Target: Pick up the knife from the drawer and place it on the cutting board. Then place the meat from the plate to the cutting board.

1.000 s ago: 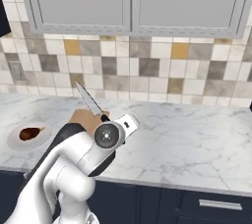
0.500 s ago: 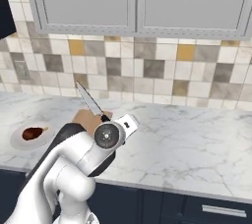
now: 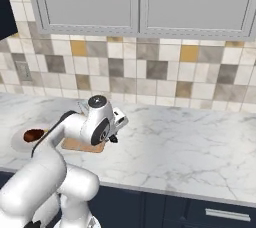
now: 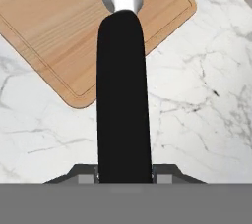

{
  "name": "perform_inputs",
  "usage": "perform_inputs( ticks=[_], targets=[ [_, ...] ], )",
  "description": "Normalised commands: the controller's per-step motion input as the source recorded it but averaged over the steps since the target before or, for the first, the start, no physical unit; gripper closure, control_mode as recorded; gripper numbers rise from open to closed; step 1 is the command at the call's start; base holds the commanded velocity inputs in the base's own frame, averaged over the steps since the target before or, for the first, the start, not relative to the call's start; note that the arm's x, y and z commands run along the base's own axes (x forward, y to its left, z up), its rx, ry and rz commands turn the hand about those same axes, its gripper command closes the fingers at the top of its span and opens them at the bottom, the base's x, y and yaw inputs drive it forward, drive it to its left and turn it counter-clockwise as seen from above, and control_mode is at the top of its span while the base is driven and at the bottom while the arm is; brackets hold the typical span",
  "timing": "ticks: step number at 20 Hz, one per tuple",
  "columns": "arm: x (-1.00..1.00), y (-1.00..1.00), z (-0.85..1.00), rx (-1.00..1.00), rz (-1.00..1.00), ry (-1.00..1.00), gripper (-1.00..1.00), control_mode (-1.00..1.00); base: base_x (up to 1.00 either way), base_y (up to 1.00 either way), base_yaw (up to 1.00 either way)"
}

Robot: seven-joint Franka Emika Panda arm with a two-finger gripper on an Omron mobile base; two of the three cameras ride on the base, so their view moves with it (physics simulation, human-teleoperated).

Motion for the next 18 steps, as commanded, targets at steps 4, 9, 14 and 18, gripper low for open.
perform_inputs(
  ticks=[4, 9, 14, 18],
  targets=[
    [0.17, -0.03, -0.05, 0.00, 0.03, 0.04, 1.00, -1.00, 0.00, 0.00, 0.00],
    [0.07, 0.00, -0.24, 0.03, 0.00, -0.05, 1.00, -1.00, 0.00, 0.00, 0.00],
    [0.56, 0.27, -0.05, 0.01, -0.03, 0.00, 1.00, -1.00, 0.00, 0.00, 0.00],
    [0.80, 0.55, -0.24, 0.00, -0.08, 0.01, 1.00, -1.00, 0.00, 0.00, 0.00]
  ],
)
